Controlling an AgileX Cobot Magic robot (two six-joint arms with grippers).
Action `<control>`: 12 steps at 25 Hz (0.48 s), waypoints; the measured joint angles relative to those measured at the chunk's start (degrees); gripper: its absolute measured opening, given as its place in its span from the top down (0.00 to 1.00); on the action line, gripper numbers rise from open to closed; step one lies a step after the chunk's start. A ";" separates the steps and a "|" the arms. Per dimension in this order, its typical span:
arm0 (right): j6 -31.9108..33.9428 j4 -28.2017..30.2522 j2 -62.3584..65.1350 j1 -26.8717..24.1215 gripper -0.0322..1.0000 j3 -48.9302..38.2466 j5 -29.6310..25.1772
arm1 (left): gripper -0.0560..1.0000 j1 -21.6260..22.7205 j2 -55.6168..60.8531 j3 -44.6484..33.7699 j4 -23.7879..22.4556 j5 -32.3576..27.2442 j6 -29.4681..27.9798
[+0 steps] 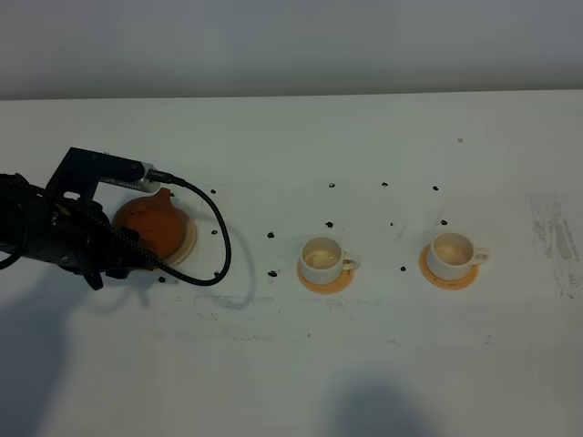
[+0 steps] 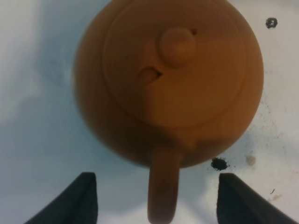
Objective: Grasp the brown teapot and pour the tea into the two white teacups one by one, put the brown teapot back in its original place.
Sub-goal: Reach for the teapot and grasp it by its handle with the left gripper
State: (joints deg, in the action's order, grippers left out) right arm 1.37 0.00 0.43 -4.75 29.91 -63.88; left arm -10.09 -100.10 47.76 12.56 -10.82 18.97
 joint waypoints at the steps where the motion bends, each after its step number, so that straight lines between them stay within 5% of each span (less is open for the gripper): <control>1: 0.00 0.00 0.00 0.00 0.47 0.00 0.00 | 0.45 0.00 0.00 0.00 0.00 0.00 0.00; 12: 0.00 0.00 0.00 0.00 0.47 0.00 0.00 | 0.45 -1.52 -0.02 0.00 0.00 0.18 -0.28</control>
State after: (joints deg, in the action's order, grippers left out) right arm 1.37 0.00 0.43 -4.75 29.91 -63.88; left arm -11.62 -100.12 47.76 12.56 -10.64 18.69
